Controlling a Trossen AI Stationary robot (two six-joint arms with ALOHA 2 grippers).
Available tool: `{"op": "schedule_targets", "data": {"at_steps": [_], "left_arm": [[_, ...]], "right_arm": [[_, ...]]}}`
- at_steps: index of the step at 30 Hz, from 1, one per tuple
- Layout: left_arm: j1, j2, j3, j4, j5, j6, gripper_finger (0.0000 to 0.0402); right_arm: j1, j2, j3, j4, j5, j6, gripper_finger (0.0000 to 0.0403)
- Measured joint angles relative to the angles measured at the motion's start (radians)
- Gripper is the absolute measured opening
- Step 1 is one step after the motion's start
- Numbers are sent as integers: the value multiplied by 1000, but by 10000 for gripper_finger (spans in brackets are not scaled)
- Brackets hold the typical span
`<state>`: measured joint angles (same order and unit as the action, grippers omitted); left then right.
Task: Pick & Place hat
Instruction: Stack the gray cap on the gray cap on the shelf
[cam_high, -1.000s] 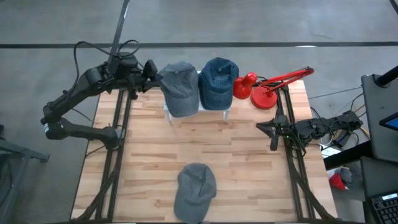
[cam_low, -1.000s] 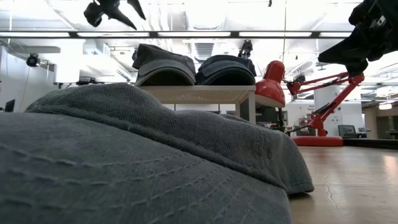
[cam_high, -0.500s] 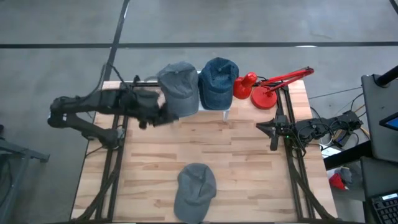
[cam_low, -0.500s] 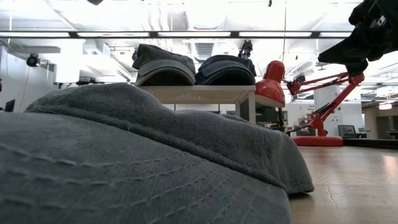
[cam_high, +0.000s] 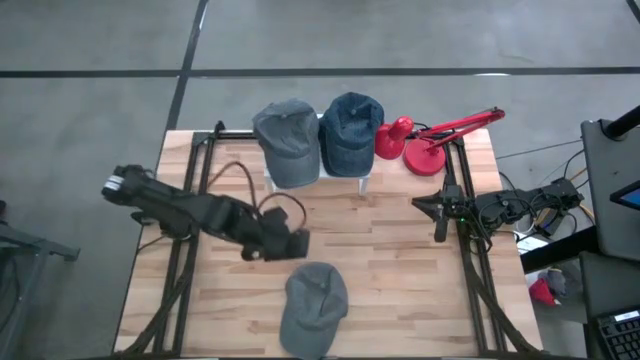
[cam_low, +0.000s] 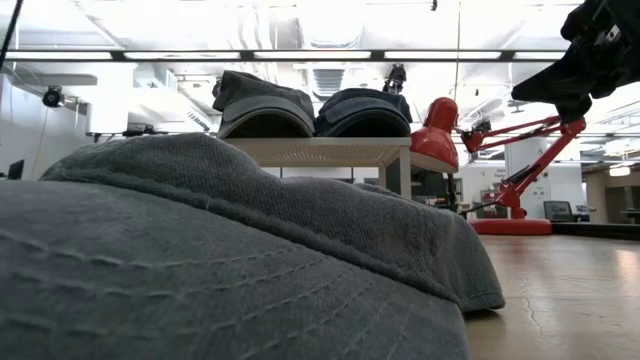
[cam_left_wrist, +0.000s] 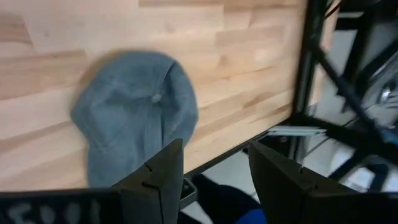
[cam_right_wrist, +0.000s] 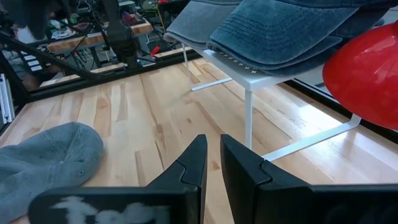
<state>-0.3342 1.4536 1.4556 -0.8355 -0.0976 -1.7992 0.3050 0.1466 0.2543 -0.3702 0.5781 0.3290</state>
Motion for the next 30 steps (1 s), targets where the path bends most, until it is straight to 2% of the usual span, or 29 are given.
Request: {"op": "schedule_targets", "data": {"at_steps": [8, 22, 30], "left_arm": [[-47, 141, 27, 9, 55, -3, 172], [-63, 344, 64, -12, 309, -68, 172], [-63, 410, 63, -32, 324, -69, 172]], "right_arm": [[0, 0, 0, 0, 0, 0, 43], [0, 0, 0, 0, 0, 0, 43], [0, 0, 0, 0, 0, 0, 43]]}}
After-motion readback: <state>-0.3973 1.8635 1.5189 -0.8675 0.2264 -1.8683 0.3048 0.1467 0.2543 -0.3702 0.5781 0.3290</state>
